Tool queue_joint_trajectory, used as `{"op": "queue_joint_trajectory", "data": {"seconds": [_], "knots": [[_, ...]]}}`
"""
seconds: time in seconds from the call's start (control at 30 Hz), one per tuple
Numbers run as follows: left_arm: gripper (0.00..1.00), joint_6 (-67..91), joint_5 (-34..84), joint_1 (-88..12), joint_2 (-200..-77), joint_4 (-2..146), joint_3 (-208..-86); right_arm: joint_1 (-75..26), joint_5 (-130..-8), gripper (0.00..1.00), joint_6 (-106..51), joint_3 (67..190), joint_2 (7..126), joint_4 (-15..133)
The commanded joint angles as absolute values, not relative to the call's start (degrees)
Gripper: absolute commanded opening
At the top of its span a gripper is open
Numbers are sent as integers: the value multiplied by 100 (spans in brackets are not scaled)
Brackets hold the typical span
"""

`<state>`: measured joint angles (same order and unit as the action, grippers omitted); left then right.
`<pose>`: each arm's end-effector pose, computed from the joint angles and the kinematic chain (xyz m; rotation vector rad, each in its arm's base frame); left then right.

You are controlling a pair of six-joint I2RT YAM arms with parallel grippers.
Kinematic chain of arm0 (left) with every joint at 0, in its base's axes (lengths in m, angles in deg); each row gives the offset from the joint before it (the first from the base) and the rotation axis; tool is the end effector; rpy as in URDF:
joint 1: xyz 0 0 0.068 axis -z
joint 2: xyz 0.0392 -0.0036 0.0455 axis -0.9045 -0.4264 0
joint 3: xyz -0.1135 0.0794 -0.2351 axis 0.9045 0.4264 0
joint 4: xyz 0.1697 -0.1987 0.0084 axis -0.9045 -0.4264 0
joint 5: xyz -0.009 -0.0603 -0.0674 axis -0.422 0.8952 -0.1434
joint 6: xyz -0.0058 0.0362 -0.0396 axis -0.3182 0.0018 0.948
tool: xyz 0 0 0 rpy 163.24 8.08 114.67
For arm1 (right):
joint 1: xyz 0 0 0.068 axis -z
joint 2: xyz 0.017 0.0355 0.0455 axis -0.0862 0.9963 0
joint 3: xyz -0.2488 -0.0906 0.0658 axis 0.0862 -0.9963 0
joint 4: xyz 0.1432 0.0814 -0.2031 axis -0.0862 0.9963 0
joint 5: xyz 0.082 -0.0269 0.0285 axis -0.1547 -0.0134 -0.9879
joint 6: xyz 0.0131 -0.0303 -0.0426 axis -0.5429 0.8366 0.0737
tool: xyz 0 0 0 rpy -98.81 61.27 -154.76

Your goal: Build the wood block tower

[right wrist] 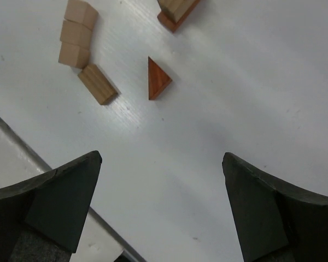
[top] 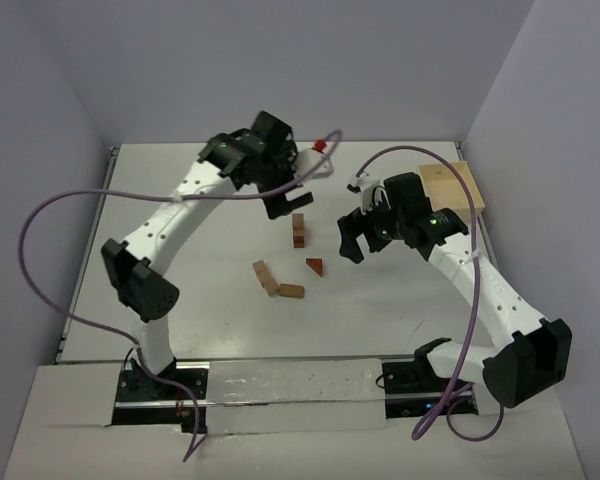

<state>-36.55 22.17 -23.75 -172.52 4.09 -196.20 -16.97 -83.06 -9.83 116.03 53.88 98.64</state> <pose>0.2999 -0.2653 0.3827 1.6142 1.9260 -0.1481 0.2244 0.1043 0.3200 -0.8353 2.2045 0.5355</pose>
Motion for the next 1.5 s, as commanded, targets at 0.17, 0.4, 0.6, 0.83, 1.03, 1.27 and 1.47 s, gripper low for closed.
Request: {"op": "queue_joint_trajectory", "data": {"seconds": [0.17,0.4,0.6,0.83,1.03,1.27,1.47], "knots": [[99,-1524,4540,-4715,-15178,1627,-16894,-2684,-7361,92,-1312,12002,5992,9952],[99,1066,2623,-6344,-13296,3722,-14890,-3652,-6964,67,-2355,12415,6909,9644],[99,1298,2870,-6906,-13044,3507,-14486,-4911,-6134,64,-3038,13262,8031,9912],[99,1271,2389,-7048,-12823,3588,-14210,-5449,-6018,53,-3757,14474,9661,10407],[99,1255,2447,-7065,-12813,3667,-14139,-5561,-5845,53,-4050,14860,10234,10570],[99,1226,2562,-7073,-12846,3672,-14109,-5498,-5729,68,-4118,14863,10281,10593],[99,1197,2637,-7073,-12863,3698,-14083,-5111,-5973,70,-4087,14768,10276,10569]]}}
